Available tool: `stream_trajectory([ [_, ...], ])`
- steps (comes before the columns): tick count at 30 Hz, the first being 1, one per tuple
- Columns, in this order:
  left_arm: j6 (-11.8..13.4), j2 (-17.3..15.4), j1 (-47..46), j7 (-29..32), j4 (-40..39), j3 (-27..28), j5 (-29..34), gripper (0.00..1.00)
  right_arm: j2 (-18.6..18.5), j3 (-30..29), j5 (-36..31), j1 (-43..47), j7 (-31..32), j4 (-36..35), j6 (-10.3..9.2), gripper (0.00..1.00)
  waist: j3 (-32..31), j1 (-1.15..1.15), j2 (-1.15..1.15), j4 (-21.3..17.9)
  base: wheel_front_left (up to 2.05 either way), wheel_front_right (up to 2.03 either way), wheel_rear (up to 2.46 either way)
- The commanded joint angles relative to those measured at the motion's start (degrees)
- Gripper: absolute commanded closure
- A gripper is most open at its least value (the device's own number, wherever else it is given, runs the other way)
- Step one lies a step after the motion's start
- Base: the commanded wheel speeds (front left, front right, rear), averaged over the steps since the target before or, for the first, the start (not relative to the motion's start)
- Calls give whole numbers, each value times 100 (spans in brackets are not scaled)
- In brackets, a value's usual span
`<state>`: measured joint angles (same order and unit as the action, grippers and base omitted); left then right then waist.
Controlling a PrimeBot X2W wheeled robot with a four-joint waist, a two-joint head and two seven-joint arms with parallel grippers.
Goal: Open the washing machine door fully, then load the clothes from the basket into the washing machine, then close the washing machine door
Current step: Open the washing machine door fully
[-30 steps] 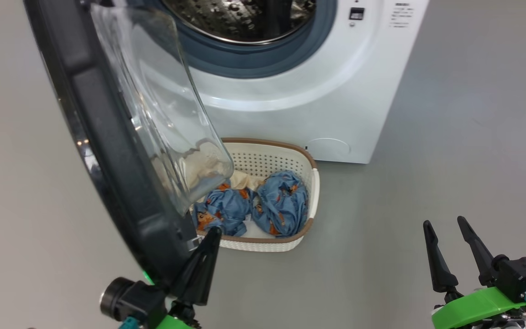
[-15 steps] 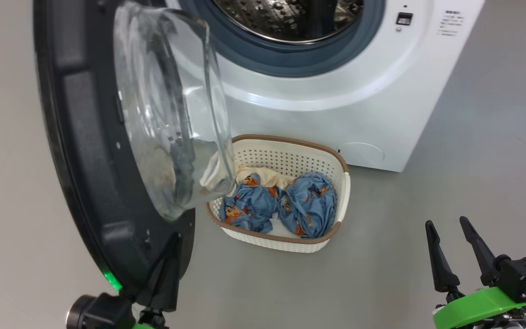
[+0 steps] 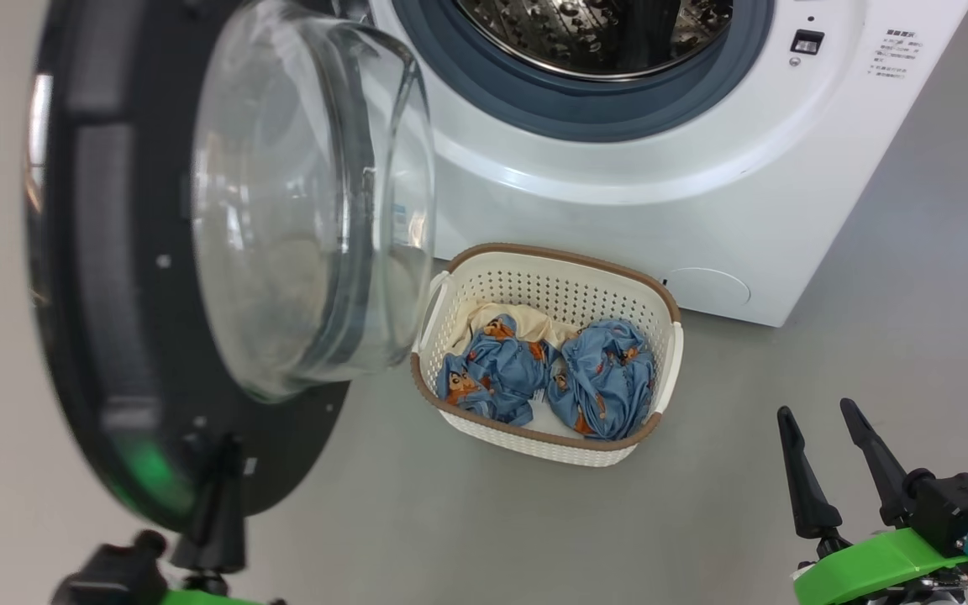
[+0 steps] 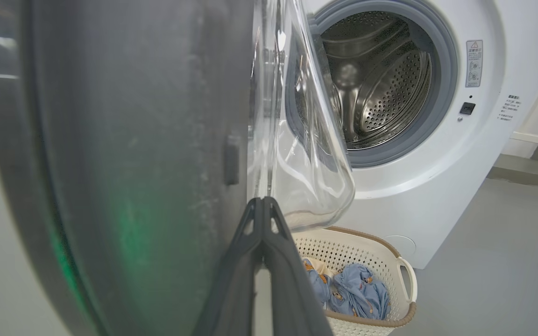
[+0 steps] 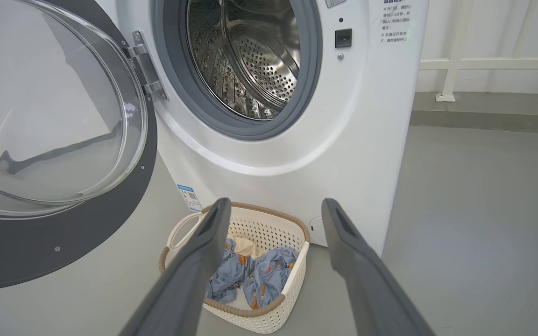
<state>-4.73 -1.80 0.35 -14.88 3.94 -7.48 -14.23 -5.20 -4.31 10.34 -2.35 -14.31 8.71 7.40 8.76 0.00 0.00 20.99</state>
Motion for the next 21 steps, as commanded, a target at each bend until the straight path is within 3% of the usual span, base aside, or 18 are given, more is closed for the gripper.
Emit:
stream_trajectory([
  [1,118,-119,-267,-12,-2,409,-70,100,-41,178,16,-103,-69,-118,9,0,19,0,0,-22,0,0,0],
  [11,267,-303,-1003,-12,709,1663,-455,100,-214,204,35,-185,-69,-146,9,0,363,0,0,-318,0,0,0],
  [21,485,-293,-1581,-12,869,2858,-719,100,-366,198,56,-297,-69,-208,9,0,761,0,0,-487,0,0,0],
])
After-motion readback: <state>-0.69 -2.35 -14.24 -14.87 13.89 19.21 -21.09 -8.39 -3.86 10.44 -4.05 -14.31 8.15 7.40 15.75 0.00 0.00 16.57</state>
